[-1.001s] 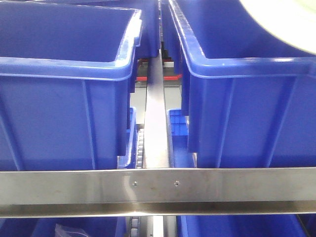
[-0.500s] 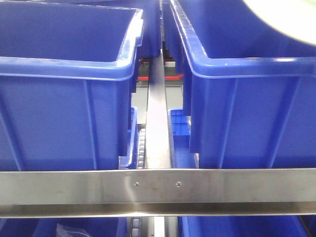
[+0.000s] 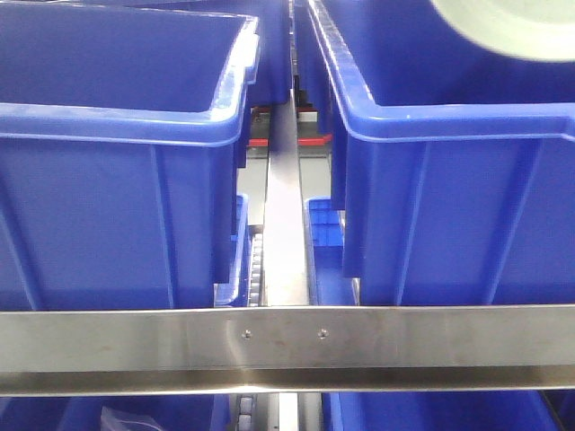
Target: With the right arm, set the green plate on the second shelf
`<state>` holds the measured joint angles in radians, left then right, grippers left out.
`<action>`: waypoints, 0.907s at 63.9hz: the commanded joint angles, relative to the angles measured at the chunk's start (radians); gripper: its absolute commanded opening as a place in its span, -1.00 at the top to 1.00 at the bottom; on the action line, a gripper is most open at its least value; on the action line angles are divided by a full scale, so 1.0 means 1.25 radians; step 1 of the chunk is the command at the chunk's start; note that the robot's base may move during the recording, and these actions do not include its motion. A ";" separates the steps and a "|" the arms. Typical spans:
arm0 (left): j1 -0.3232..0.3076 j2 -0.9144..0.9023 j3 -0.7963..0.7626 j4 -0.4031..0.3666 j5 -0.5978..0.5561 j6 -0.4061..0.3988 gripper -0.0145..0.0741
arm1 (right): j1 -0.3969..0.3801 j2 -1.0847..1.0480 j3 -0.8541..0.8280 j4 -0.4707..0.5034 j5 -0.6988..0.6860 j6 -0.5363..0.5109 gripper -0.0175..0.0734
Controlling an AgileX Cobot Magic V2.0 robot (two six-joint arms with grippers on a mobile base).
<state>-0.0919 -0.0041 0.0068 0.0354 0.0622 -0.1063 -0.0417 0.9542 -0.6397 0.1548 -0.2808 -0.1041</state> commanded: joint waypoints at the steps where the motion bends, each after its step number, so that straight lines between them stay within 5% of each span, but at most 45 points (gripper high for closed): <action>1: 0.001 -0.014 0.033 0.000 -0.066 -0.002 0.38 | -0.003 0.042 -0.069 0.002 -0.051 -0.003 0.12; 7: 0.001 -0.014 0.033 0.000 -0.066 -0.002 0.38 | -0.003 0.068 -0.091 0.002 -0.005 -0.002 -0.17; 13: 0.001 -0.014 0.033 0.000 -0.066 -0.002 0.38 | -0.001 0.066 -0.093 0.002 0.023 -0.002 -0.20; 25: 0.001 -0.014 0.033 0.000 -0.066 -0.002 0.38 | 0.022 0.035 -0.093 0.002 0.093 -0.002 0.07; 35: 0.001 -0.014 0.033 0.000 -0.066 -0.002 0.38 | 0.059 -0.043 -0.091 0.002 0.231 -0.002 0.60; 58: 0.001 -0.014 0.033 0.000 -0.066 -0.002 0.38 | 0.117 -0.388 0.090 0.010 0.153 -0.002 0.55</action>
<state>-0.0919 -0.0041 0.0068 0.0354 0.0622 -0.1063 0.1030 0.5540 -0.5489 0.1614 0.0100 -0.1028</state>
